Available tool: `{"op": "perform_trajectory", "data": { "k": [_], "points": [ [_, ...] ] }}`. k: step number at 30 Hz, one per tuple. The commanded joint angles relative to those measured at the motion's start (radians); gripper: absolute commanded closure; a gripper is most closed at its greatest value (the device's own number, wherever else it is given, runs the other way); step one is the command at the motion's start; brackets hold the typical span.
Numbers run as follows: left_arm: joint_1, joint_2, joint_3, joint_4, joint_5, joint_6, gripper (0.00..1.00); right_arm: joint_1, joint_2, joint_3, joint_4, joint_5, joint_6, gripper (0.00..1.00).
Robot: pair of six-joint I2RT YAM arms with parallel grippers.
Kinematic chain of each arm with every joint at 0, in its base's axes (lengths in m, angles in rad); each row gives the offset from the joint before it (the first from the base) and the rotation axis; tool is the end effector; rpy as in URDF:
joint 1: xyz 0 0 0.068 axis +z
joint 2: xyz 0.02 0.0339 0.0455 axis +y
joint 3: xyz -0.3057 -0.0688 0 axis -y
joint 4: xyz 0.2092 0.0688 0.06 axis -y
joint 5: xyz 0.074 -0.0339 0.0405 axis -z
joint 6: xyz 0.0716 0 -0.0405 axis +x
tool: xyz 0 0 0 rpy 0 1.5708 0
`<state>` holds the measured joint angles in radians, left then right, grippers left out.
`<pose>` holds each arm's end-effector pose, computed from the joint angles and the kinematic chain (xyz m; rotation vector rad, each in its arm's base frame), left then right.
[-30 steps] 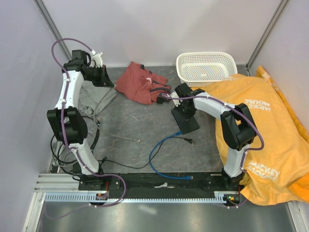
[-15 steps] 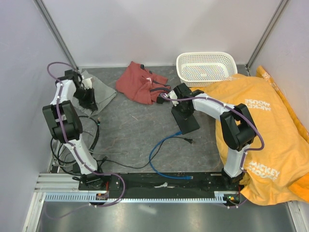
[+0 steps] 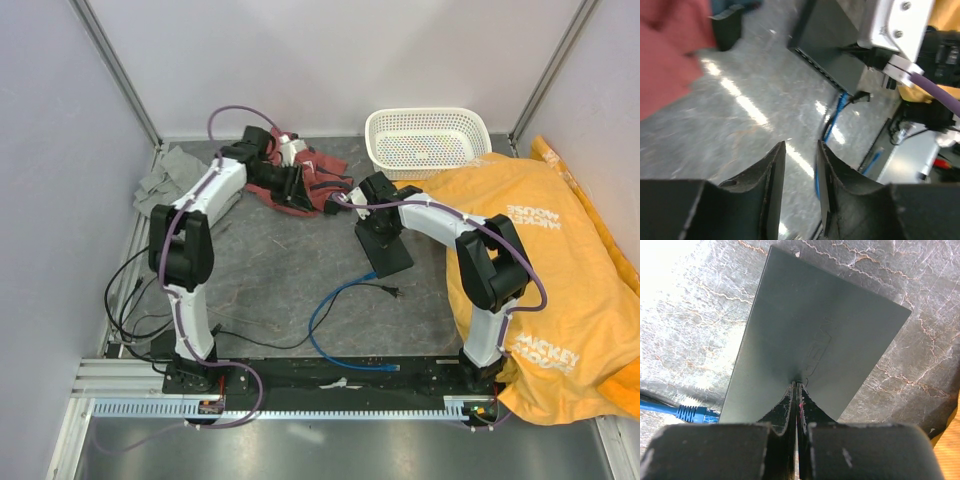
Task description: Pull the plug from the switch port
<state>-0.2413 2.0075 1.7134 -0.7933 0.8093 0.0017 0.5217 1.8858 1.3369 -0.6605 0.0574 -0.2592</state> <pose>0.3996 -0.1517 0.2780 0.5723 2.4810 -1.1513 0.3280 0.1838 0.2101 -1.0431 2.5725 -0.0126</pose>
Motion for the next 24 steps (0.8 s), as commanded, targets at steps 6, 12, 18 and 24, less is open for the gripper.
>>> {"op": "perform_trajectory", "data": {
  "k": [6,12,18,24],
  "points": [
    [-0.127,0.204,-0.057,0.16,-0.029,-0.226,0.67,-0.034,-0.046,0.016,0.035,-0.04,0.017,1.0],
    [-0.161,0.332,0.096,0.152,0.079,-0.193,0.71,-0.084,-0.175,0.068,-0.004,-0.038,0.025,1.0],
    [-0.171,0.404,0.158,0.158,0.122,-0.16,0.73,-0.098,-0.224,-0.105,0.013,0.122,-0.032,1.0],
    [-0.184,0.399,0.158,0.158,0.146,-0.144,0.73,-0.15,-0.209,-0.248,0.059,0.145,-0.032,1.0]
  ]
}}
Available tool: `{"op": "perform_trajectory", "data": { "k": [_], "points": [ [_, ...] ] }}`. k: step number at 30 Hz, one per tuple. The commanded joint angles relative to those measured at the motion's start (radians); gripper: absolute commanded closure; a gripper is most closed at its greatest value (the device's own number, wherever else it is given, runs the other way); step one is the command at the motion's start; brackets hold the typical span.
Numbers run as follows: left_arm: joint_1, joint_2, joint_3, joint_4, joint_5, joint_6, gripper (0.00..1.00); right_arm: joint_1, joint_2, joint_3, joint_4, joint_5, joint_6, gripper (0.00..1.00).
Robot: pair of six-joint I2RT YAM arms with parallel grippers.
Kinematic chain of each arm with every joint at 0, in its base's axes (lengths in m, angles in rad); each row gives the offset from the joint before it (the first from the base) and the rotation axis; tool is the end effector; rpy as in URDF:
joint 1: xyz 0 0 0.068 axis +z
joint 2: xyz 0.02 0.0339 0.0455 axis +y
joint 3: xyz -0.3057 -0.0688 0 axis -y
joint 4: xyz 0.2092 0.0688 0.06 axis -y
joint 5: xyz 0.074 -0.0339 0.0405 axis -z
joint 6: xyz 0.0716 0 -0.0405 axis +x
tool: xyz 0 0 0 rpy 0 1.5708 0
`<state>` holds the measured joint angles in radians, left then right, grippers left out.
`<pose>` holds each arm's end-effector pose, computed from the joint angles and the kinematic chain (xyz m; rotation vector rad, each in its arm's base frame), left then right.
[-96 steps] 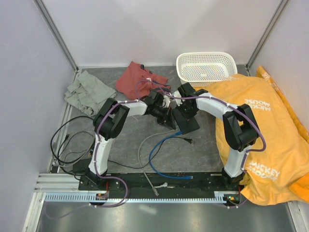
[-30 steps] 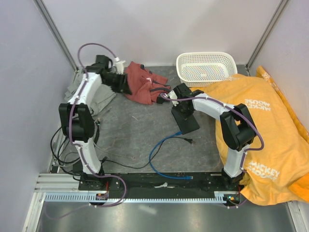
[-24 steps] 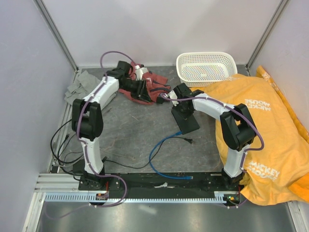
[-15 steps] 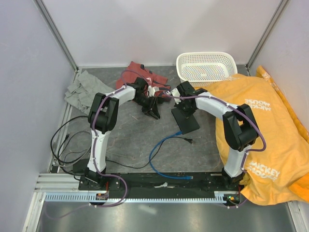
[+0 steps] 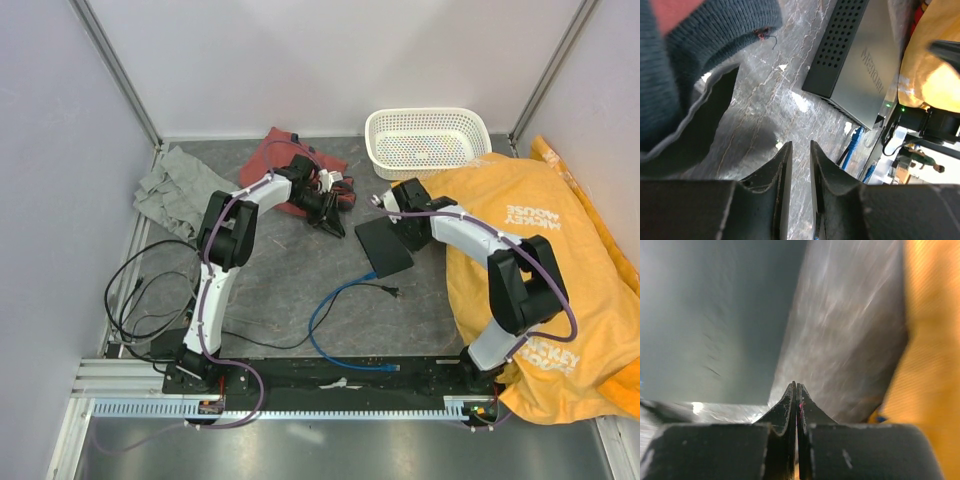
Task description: Pull the plug from the switch port
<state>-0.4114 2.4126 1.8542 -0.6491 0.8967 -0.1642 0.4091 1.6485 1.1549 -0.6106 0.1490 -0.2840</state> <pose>0.4354 -0.2510 0.1462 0.5747 2.6735 -1.3984 0.2992 0.1181 0.2427 -0.8600 2.5205 -0.1588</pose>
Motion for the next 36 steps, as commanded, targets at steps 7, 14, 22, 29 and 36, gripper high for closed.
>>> {"op": "perform_trajectory", "data": {
  "k": [7,14,22,29,36],
  "points": [
    [-0.023,-0.099,-0.102,0.048,0.165,0.003,0.76,-0.073,0.08,-0.043,0.006,-0.043,0.02,1.0],
    [0.038,-0.24,-0.268,0.109,0.166,-0.034,0.73,0.039,0.149,0.055,-0.009,-0.14,0.052,1.0],
    [0.123,-0.3,-0.358,0.124,0.137,-0.029,0.72,0.174,0.264,0.215,-0.02,-0.167,0.068,1.0],
    [0.132,-0.31,-0.375,0.071,0.088,0.038,0.68,0.165,0.206,0.259,-0.009,-0.002,0.026,1.0],
    [0.137,-0.325,-0.444,0.048,0.128,0.095,0.61,0.169,0.082,0.229,-0.034,-0.34,0.063,1.0]
  ]
}}
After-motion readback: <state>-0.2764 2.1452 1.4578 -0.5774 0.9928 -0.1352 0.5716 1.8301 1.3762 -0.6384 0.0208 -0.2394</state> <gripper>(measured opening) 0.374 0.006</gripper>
